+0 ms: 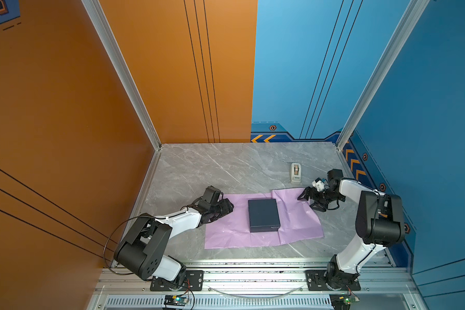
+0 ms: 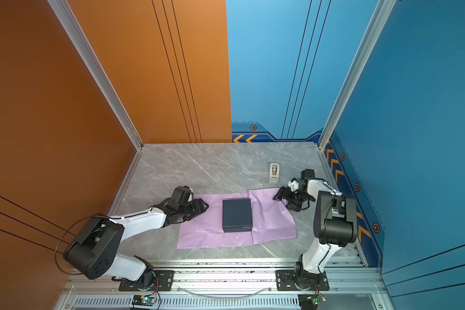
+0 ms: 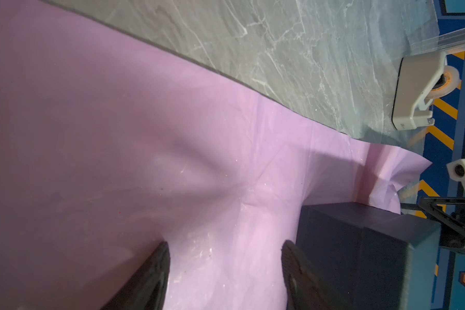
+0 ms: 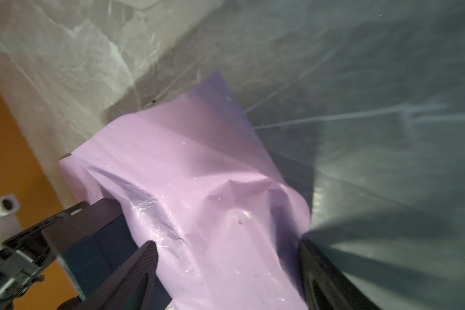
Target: Wrap the gift box in paper
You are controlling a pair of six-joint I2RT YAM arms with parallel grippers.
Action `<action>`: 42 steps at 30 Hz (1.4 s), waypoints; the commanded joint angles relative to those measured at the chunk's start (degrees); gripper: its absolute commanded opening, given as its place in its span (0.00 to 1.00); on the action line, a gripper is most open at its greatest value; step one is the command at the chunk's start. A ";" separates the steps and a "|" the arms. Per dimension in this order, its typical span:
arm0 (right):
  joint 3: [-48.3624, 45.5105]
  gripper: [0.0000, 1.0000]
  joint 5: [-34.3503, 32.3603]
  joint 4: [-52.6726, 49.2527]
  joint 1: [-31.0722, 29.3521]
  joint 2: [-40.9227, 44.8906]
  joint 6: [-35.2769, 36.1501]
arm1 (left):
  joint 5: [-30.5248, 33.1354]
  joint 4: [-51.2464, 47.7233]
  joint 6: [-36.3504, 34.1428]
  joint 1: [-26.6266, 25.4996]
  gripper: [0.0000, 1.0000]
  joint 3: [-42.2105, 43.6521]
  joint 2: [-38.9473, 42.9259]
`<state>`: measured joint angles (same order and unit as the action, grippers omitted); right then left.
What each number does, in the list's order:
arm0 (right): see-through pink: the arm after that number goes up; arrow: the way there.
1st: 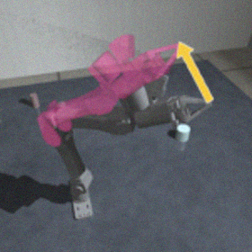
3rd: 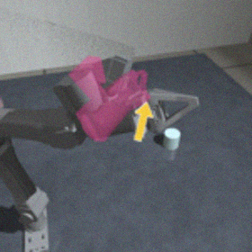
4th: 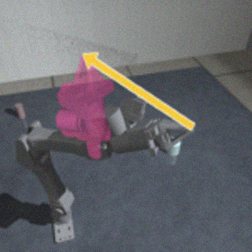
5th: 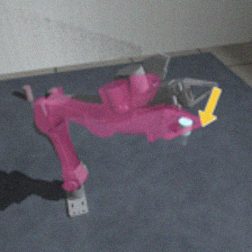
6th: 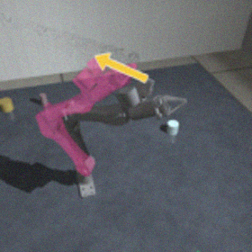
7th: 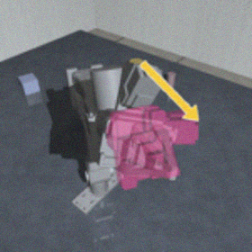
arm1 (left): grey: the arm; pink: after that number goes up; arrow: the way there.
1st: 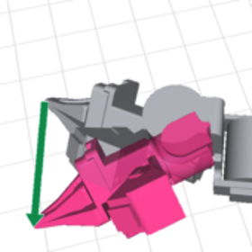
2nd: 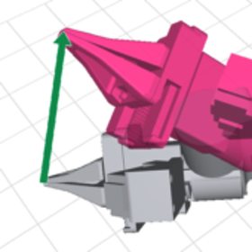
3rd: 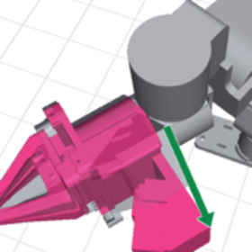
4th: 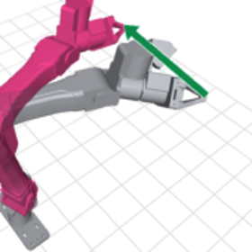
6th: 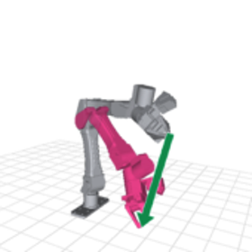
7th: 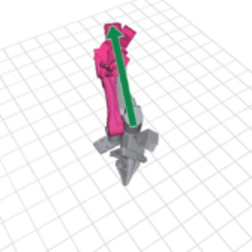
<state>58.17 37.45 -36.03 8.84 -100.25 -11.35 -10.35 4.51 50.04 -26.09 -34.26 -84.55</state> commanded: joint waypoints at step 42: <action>0.96 0.86 2.58 -1.67 -1.07 2.60 -0.07 | 1.50 -4.43 -4.60 2.74 0.66 0.16 -8.38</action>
<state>58.30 39.05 -40.88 7.29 -98.21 -10.94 -10.35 8.45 46.24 -23.94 -36.47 -88.84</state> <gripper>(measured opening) 0.857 0.664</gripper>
